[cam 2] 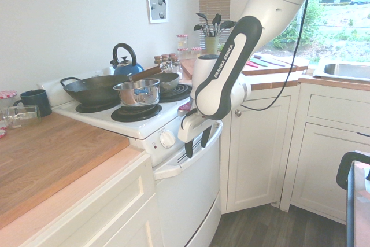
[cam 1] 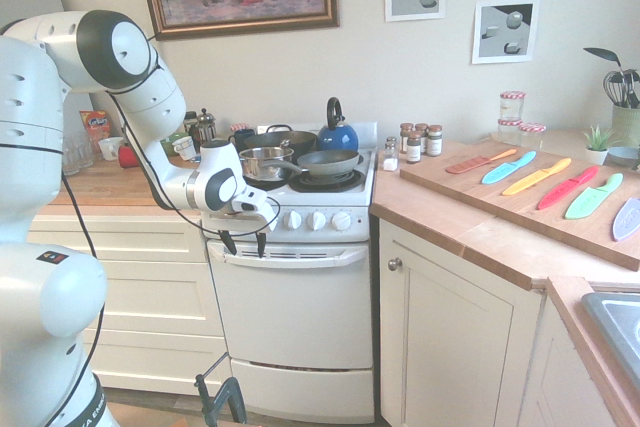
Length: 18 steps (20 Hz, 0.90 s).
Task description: Open the oven
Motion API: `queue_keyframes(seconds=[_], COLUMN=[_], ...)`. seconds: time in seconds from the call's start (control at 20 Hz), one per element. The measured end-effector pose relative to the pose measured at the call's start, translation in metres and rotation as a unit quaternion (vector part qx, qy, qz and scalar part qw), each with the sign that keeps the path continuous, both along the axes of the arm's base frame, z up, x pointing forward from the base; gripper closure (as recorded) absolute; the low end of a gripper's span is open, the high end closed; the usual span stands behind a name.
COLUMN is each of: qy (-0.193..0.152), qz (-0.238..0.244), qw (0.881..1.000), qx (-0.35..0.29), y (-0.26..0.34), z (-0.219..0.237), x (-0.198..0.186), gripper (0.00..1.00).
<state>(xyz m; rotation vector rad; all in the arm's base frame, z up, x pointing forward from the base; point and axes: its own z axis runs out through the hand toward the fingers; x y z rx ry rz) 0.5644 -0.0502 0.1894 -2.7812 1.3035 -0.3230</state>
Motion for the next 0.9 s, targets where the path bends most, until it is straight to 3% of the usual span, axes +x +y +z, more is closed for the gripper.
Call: queue_keyframes(seconds=[0.4,0.7,0.9], qy=[-0.001,-0.028,0.008], qz=[-0.002,0.014,0.001], qw=[1.0,0.999,0.999], qx=[-0.005,-0.033,-0.033], y=[-0.01,-0.047,-0.079], z=[-0.02,-0.032,-0.059], x=[0.012,-0.008,-0.053], gripper=[0.0,0.0,0.0])
